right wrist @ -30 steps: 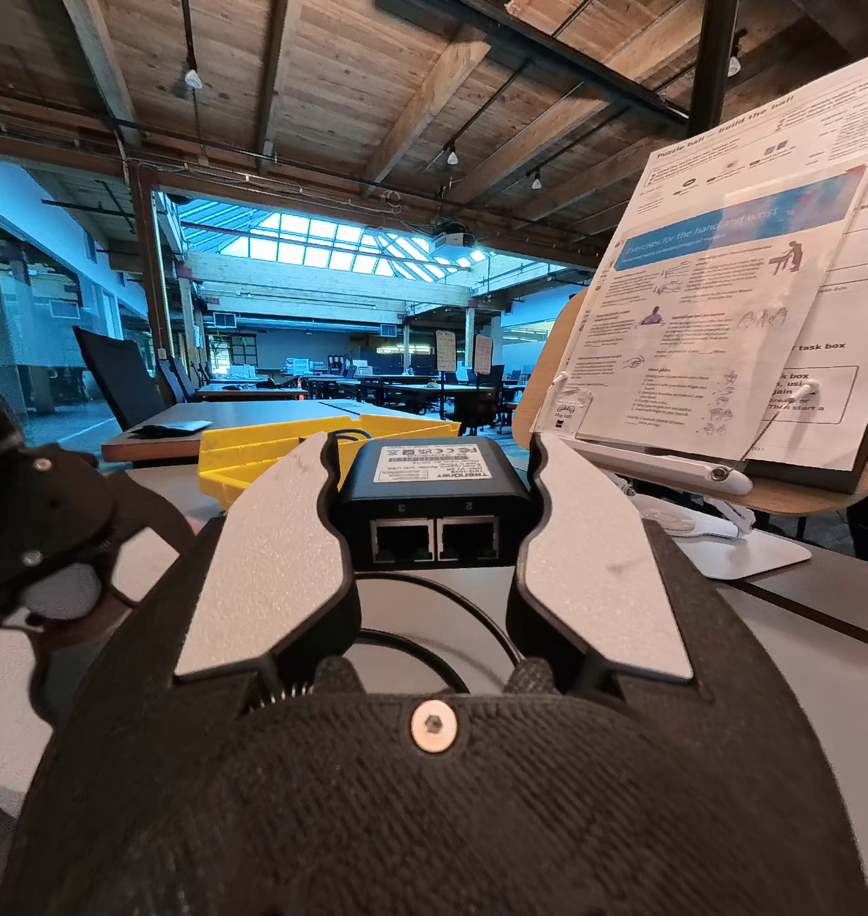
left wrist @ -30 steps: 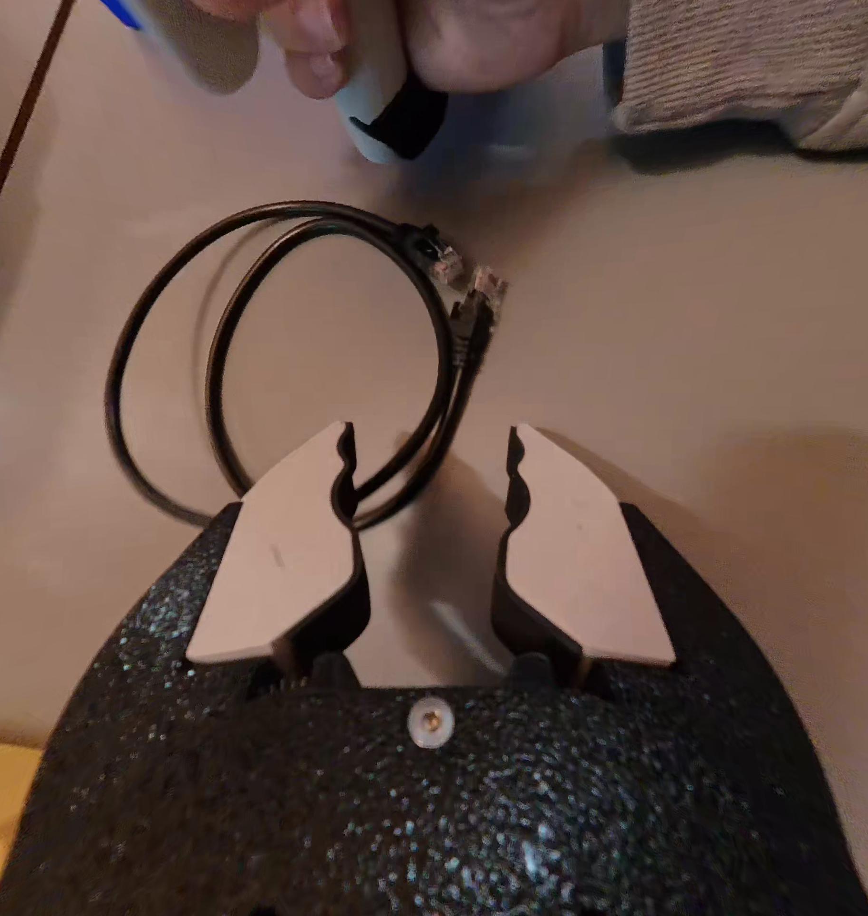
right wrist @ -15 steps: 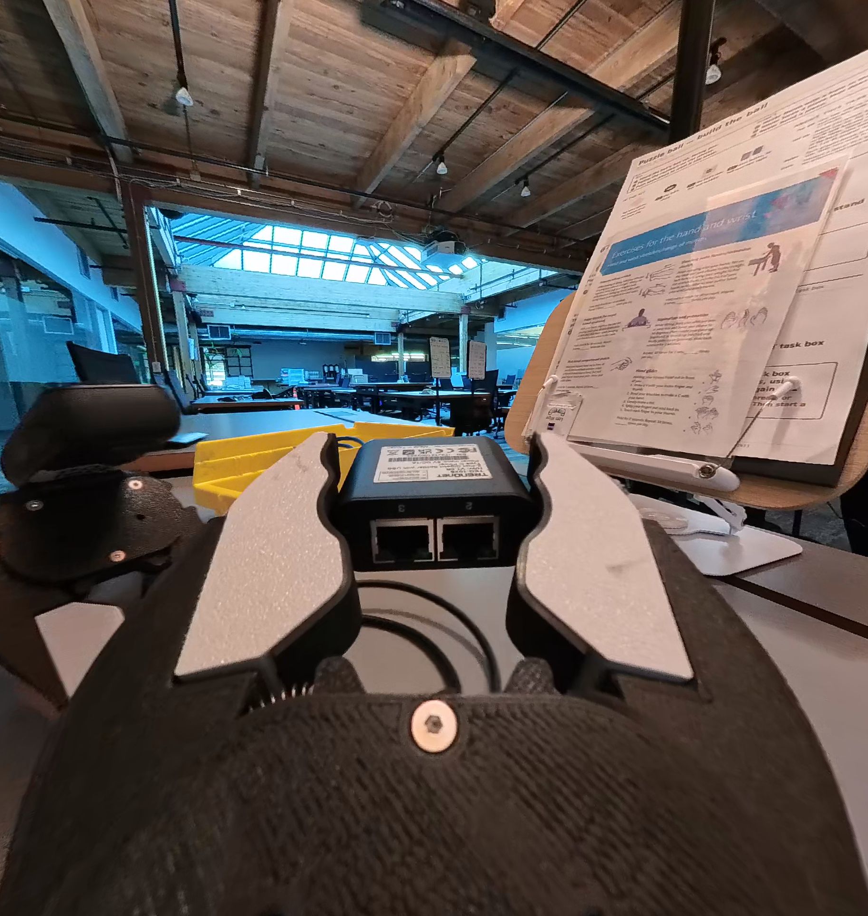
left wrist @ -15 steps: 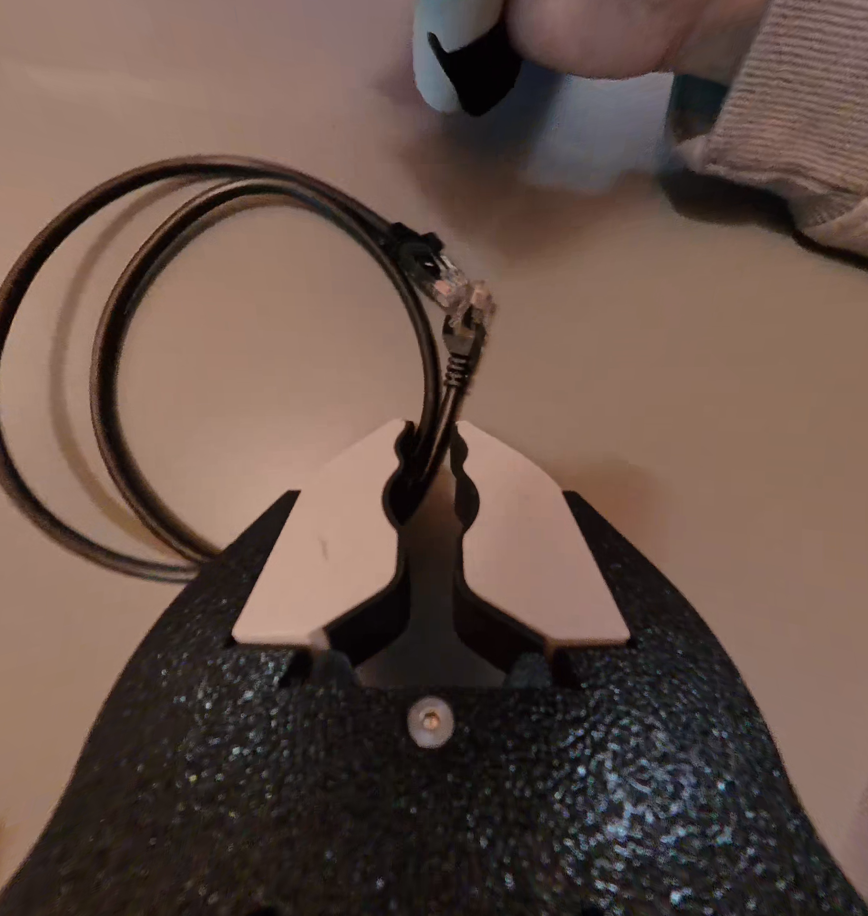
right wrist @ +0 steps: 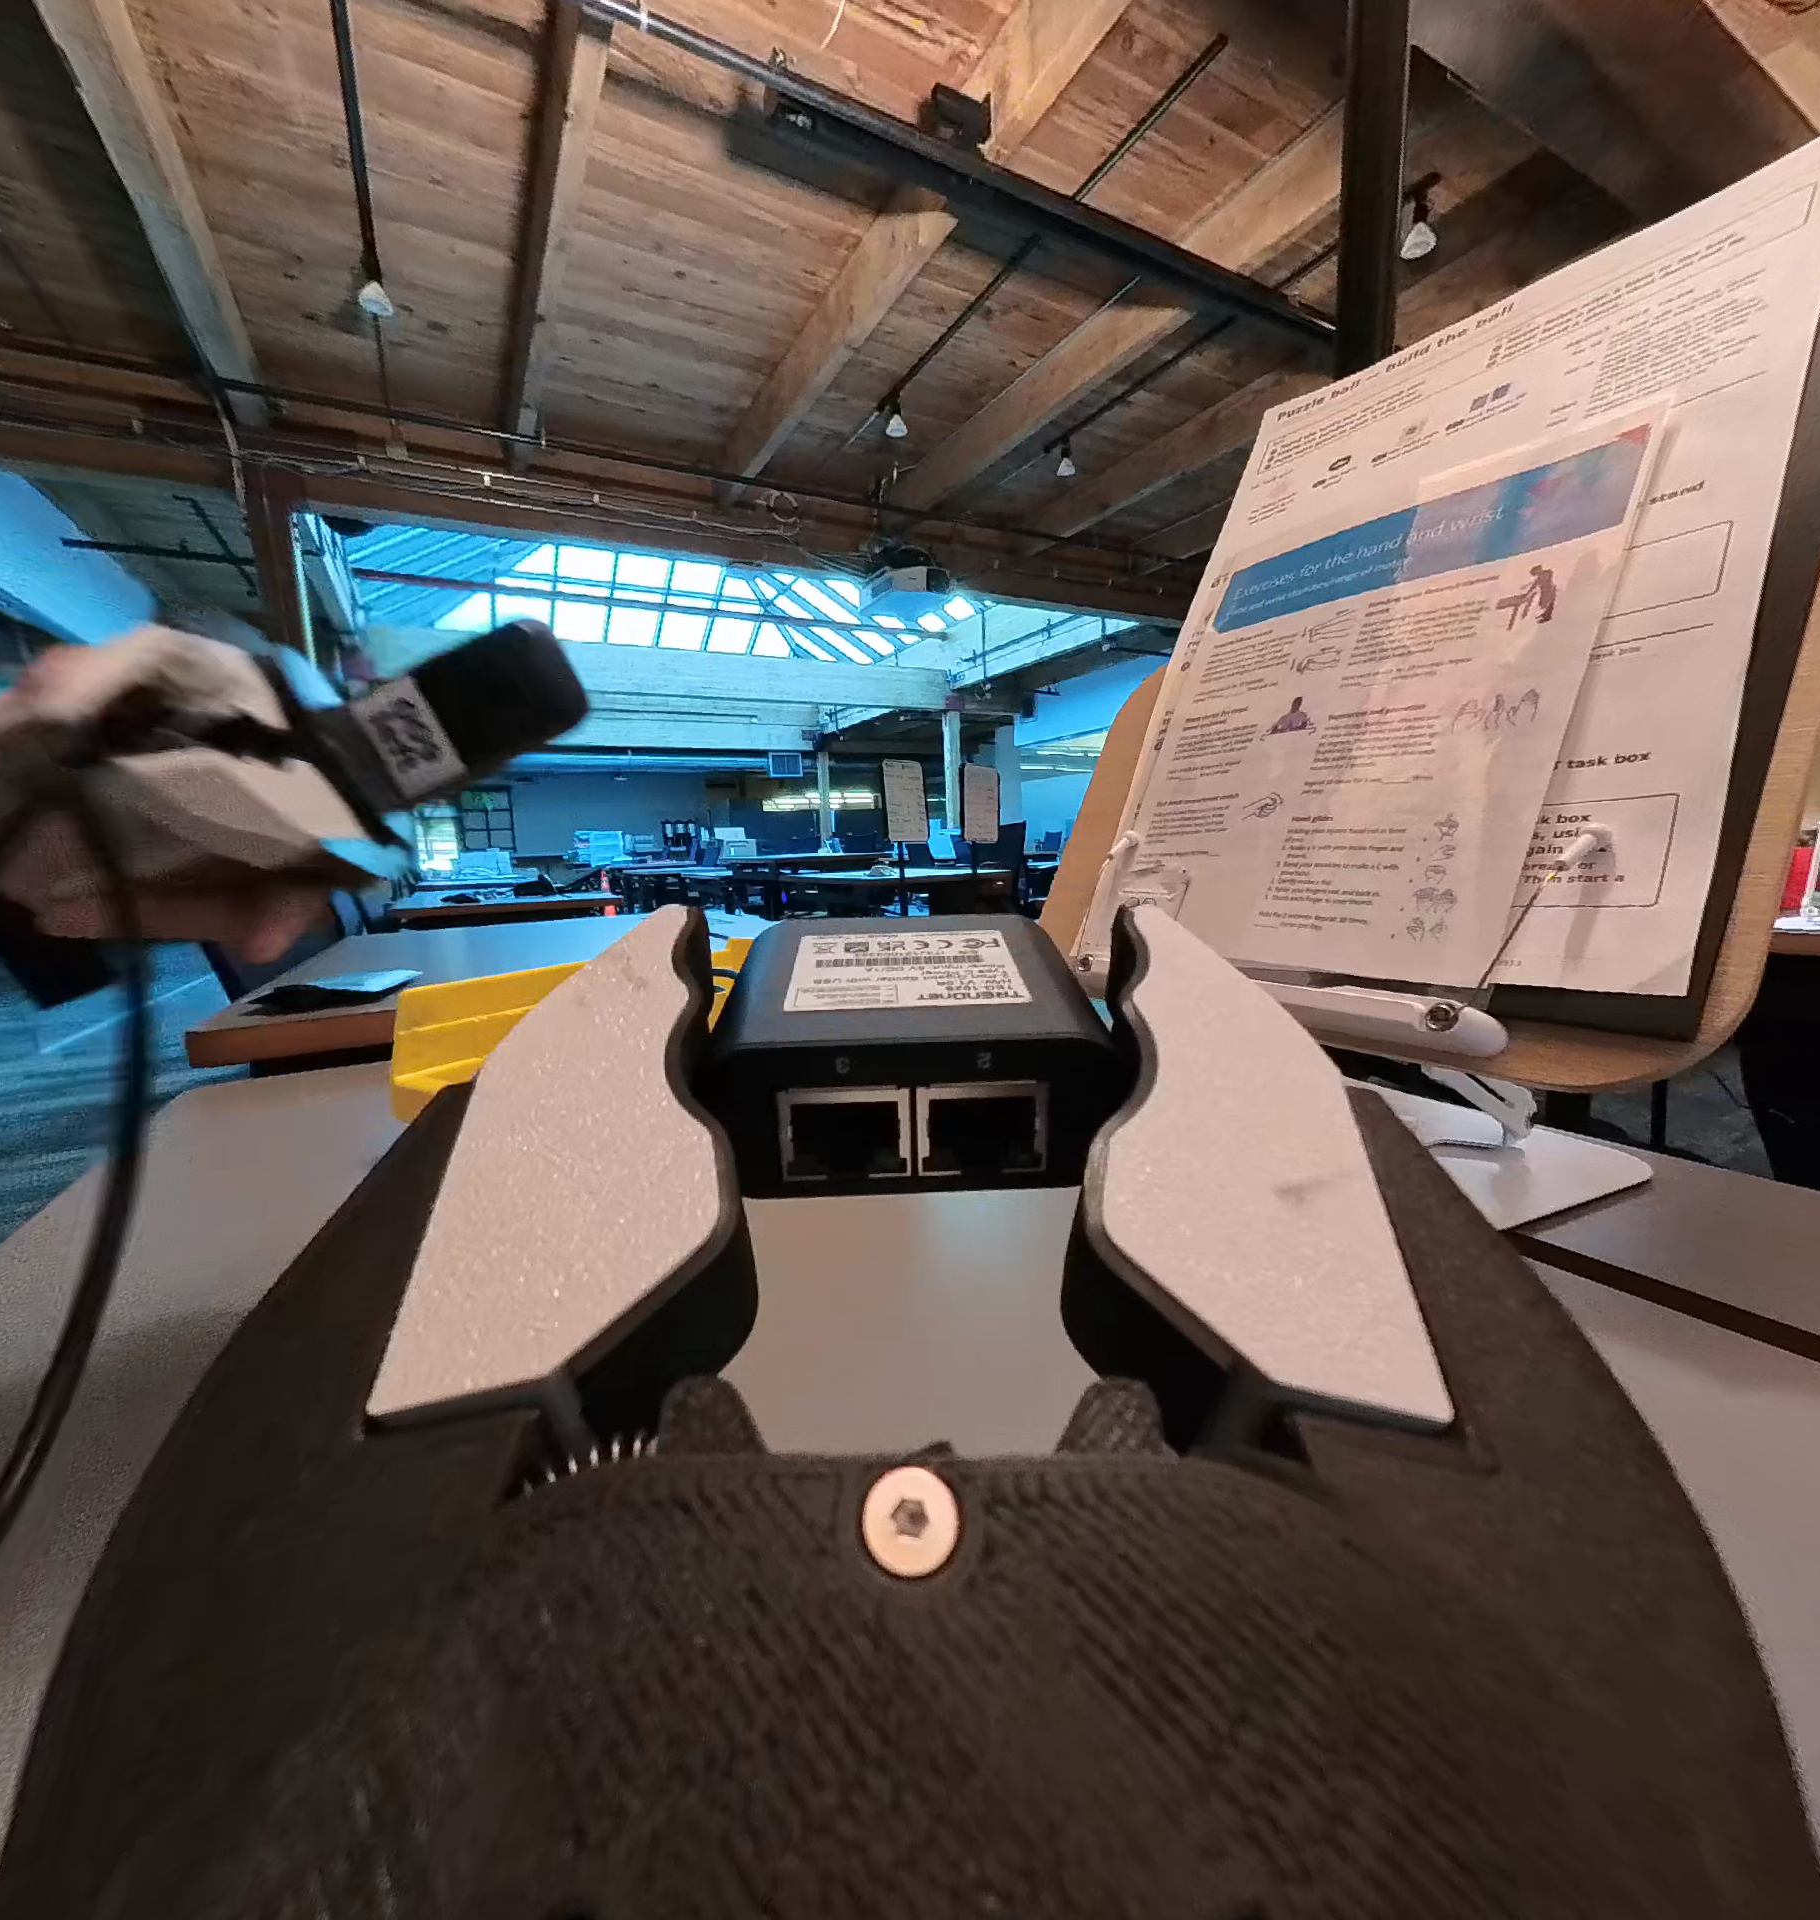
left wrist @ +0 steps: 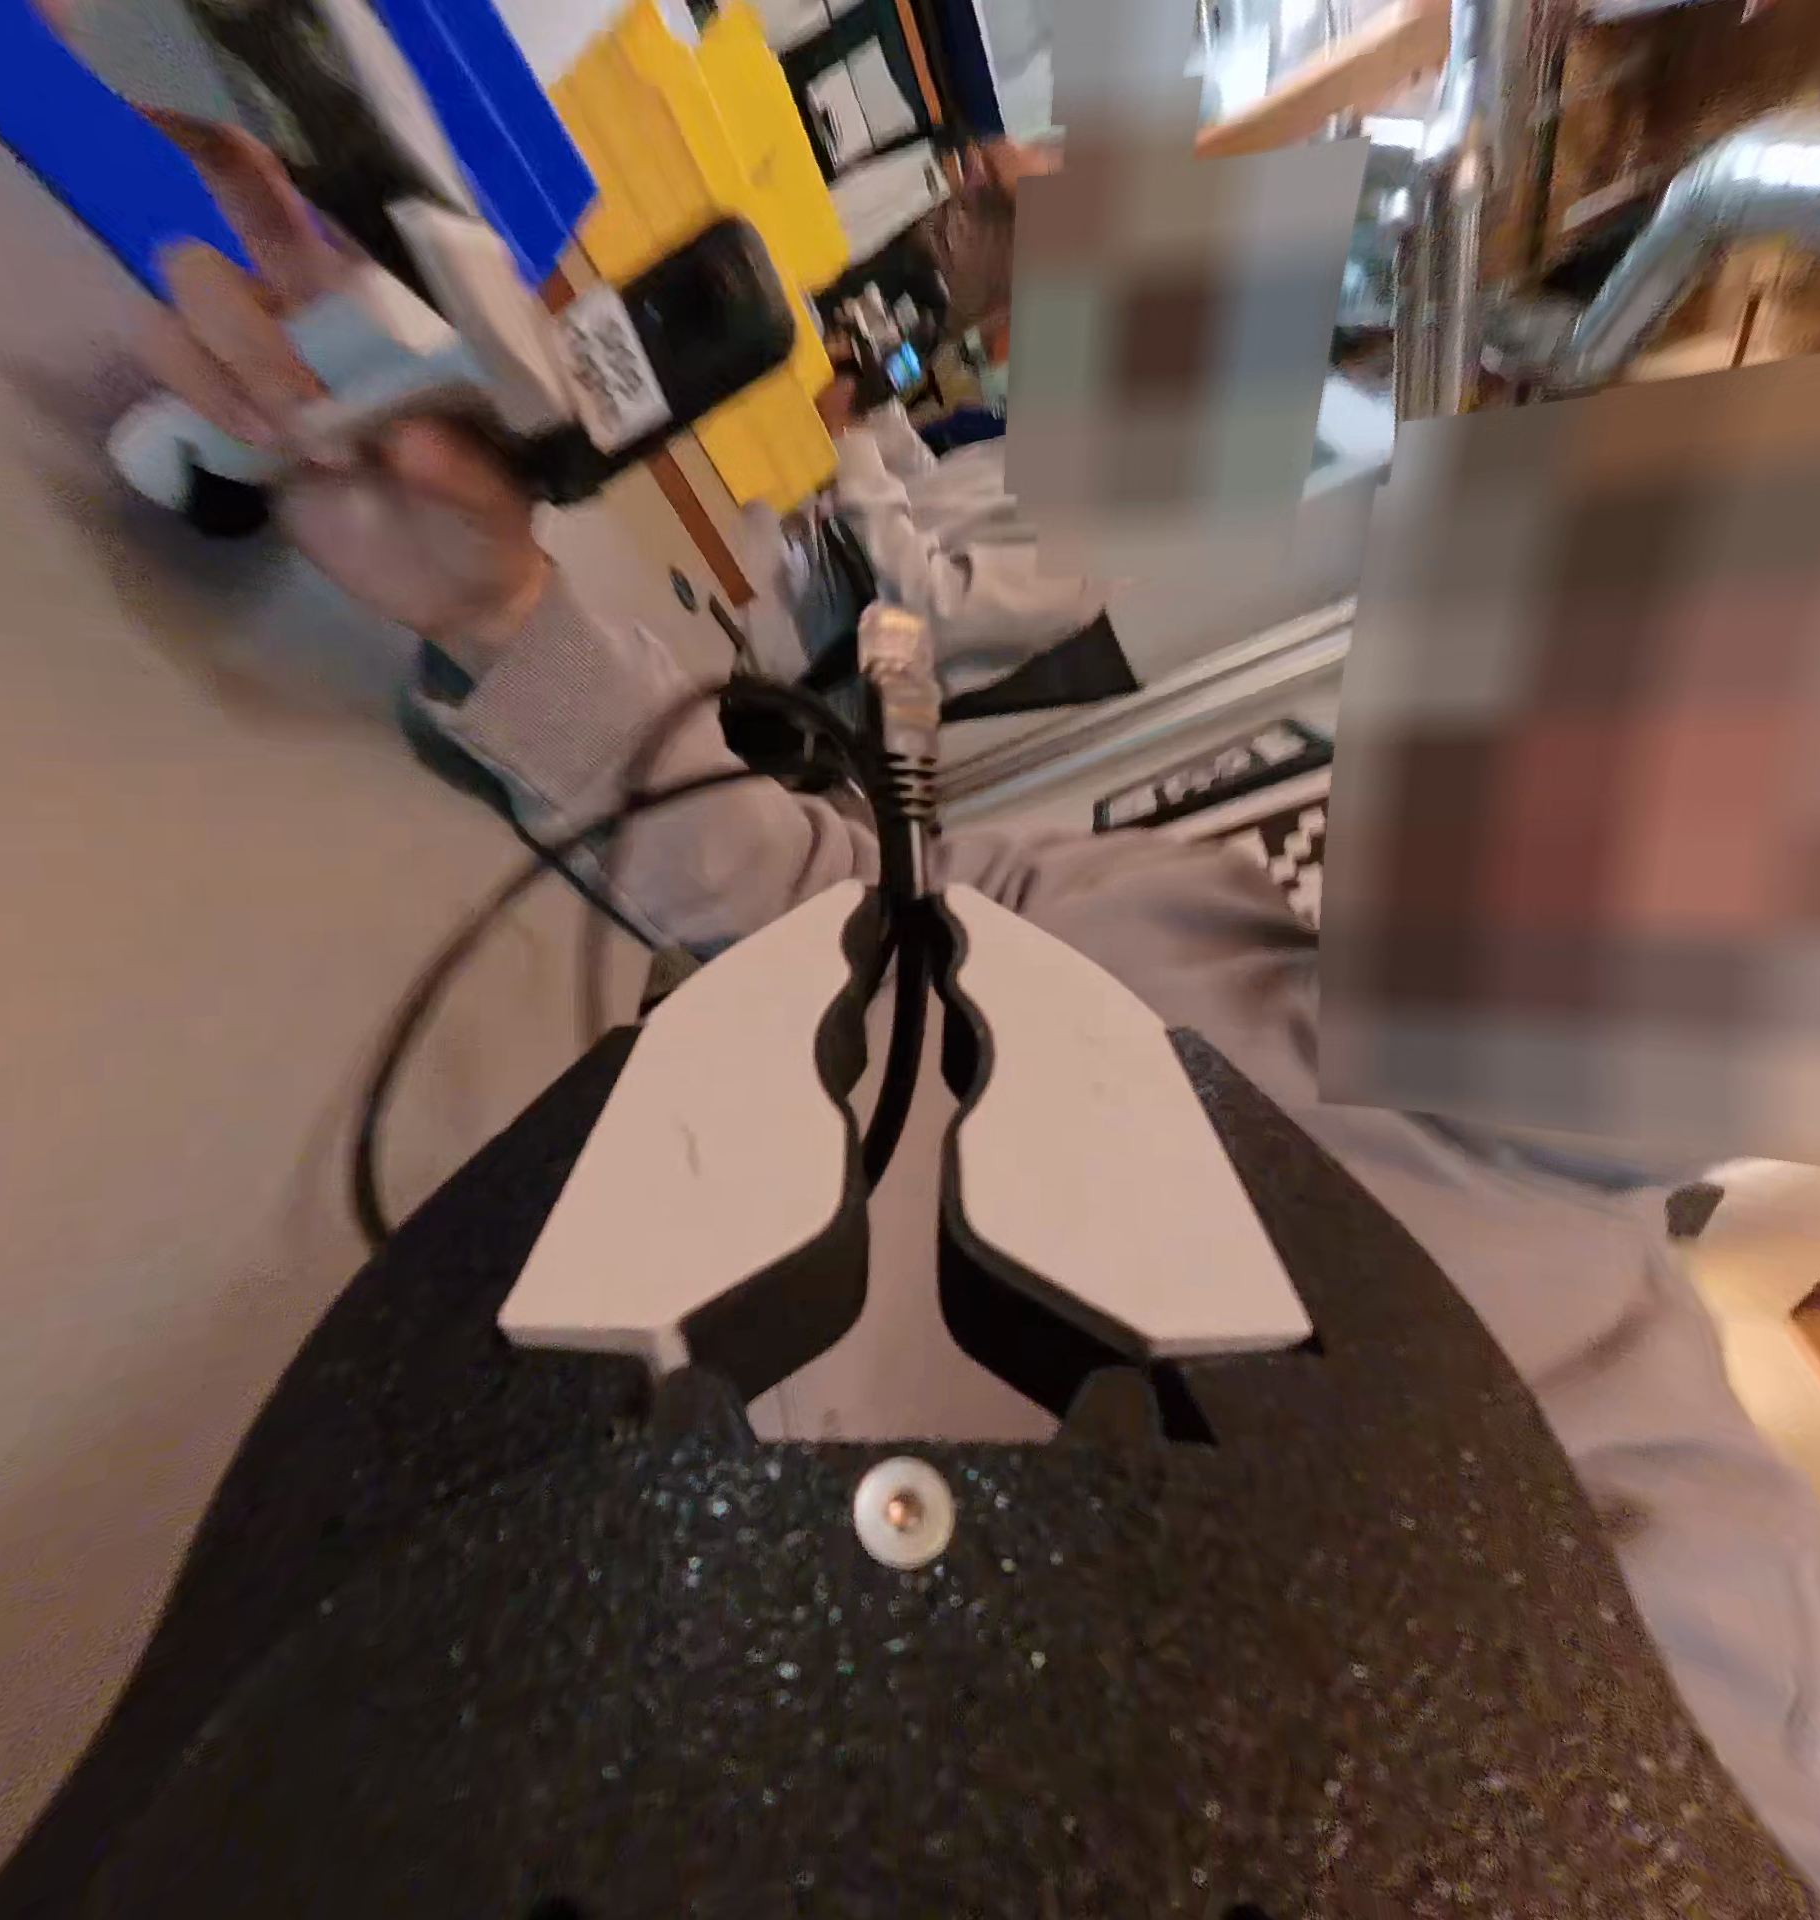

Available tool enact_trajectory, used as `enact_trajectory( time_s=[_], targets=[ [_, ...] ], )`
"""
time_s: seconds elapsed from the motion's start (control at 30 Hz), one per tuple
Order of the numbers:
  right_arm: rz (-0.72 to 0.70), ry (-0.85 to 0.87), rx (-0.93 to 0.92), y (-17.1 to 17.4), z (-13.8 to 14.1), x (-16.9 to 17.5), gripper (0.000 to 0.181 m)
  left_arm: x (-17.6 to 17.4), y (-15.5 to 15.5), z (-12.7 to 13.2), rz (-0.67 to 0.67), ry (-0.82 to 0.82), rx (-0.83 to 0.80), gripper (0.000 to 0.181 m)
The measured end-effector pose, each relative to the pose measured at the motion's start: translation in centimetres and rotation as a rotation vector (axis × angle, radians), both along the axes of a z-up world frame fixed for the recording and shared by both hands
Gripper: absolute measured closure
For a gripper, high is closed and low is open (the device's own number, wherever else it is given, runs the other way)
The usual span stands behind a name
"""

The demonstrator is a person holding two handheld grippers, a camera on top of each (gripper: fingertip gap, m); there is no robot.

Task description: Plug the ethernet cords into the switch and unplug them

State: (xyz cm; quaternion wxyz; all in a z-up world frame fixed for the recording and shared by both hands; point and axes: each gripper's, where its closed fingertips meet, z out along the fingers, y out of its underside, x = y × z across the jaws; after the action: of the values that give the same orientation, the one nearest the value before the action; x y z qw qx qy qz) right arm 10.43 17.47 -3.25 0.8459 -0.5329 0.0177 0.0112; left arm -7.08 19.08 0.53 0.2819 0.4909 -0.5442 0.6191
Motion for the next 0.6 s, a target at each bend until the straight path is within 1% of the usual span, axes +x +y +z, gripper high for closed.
enact_trajectory(
  time_s=[0.07,0.1,0.13,0.2,0.23,0.27,0.33,0.37,0.43,0.5,0.53,0.57,0.6],
  targets=[
    [0.003,0.004,0.001,0.0,0.0,0.0,0.108,2.6,2.0,-1.7,0.057,0.084,0.008,0.176],
    [0.002,0.005,-0.002,0.1,-0.1,0.0,0.108,3.8,2.7,-3.3,0.053,0.119,0.07,0.177],
    [-0.001,0.002,-0.008,0.1,-0.2,0.1,0.108,5.0,3.5,-5.2,0.051,0.131,0.184,0.177],
    [-0.01,-0.009,-0.024,0.2,-0.5,0.1,0.108,8.6,5.6,-8.6,0.131,0.092,0.434,0.181],
    [-0.016,-0.015,-0.03,0.2,-0.5,0.1,0.108,10.3,6.2,-9.4,0.165,0.059,0.501,0.181],
    [-0.018,-0.017,-0.034,0.2,-0.6,0.2,0.108,11.7,6.2,-9.6,0.188,0.021,0.527,0.181],
    [-0.022,-0.014,-0.035,0.1,-0.6,0.2,0.108,13.2,5.1,-9.2,0.217,-0.05,0.532,0.176],
    [-0.022,-0.011,-0.033,0.1,-0.6,0.2,0.108,13.3,4.4,-9.1,0.22,-0.074,0.546,0.171],
    [-0.02,-0.006,-0.027,0.0,-0.5,0.2,0.108,12.5,2.9,-10.1,0.239,-0.066,0.625,0.165],
    [-0.019,-0.006,-0.029,0.1,-0.5,0.1,0.108,10.2,0.6,-12.2,0.213,-0.034,0.723,0.163],
    [-0.017,-0.005,-0.032,0.1,-0.5,0.1,0.108,9.1,-0.6,-13.5,0.217,-0.027,0.777,0.158],
    [-0.021,-0.006,-0.037,0.2,-0.6,0.2,0.108,8.3,-1.7,-14.8,0.234,-0.03,0.829,0.146],
    [-0.023,-0.008,-0.041,0.3,-0.6,0.2,0.108,7.6,-3.0,-15.9,0.249,-0.05,0.878,0.142]
  ],
)
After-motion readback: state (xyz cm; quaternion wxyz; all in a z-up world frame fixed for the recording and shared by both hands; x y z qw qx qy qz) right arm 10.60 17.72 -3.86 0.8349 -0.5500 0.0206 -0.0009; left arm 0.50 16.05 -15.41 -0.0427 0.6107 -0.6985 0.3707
